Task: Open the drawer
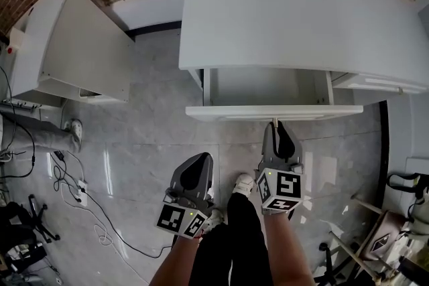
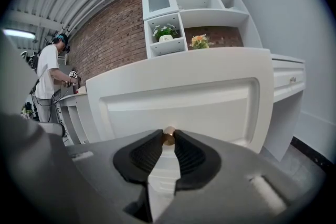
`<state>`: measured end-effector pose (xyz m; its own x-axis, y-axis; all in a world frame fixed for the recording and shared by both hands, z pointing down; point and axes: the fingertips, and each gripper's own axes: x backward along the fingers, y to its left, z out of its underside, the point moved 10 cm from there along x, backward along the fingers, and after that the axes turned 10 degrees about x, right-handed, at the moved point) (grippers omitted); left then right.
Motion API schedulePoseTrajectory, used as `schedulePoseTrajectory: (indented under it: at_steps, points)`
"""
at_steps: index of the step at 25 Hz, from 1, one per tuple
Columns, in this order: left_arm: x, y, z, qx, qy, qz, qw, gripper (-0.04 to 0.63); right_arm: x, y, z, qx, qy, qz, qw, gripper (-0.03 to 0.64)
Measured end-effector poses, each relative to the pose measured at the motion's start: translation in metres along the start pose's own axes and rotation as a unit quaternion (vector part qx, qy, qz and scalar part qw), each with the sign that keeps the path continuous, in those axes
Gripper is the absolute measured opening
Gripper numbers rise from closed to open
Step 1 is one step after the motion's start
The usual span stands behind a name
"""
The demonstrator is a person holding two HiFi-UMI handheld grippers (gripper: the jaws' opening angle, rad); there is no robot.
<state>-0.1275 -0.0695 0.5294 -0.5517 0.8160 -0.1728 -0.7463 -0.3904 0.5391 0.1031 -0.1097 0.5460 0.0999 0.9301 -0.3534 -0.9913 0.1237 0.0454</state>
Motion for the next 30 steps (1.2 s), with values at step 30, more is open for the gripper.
schedulePoseTrajectory:
  at_steps: [30]
  points:
    - [0.069,-0.011,0.017,-0.013,0.002,0.021,0.9997,0.002,0.092,0.021,0.034,0.019,-0.004,0.009,1.0,0.069]
